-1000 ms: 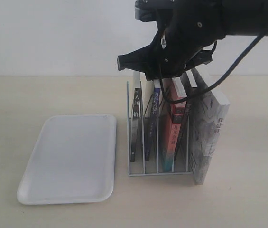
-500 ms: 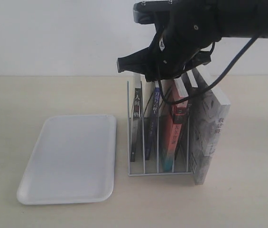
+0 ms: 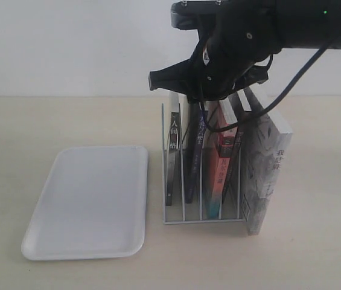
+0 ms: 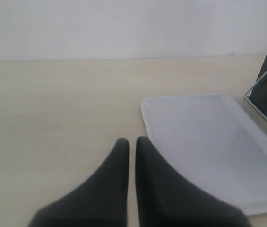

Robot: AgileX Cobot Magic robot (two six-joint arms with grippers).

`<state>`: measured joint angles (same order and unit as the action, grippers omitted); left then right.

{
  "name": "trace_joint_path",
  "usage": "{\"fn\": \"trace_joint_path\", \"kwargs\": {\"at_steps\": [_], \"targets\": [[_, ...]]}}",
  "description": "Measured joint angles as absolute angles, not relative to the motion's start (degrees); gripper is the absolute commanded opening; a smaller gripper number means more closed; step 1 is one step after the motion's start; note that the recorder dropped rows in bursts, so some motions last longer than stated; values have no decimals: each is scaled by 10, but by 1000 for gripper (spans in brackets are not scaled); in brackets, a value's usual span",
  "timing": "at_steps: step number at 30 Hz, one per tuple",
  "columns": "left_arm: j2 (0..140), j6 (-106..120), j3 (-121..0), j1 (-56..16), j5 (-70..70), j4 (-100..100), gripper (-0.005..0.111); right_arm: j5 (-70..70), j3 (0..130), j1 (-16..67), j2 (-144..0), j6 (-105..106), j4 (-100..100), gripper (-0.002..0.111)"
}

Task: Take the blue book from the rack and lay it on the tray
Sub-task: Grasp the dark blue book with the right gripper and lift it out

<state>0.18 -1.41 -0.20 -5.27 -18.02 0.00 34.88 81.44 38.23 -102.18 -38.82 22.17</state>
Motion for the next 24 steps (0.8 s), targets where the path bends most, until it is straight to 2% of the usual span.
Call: {"fn": "trace_joint_path", "kwargs": {"at_steps": [24], "targets": [[2, -14, -2, -53, -180, 0, 4, 445, 879, 383, -880, -325, 205, 0]]}}
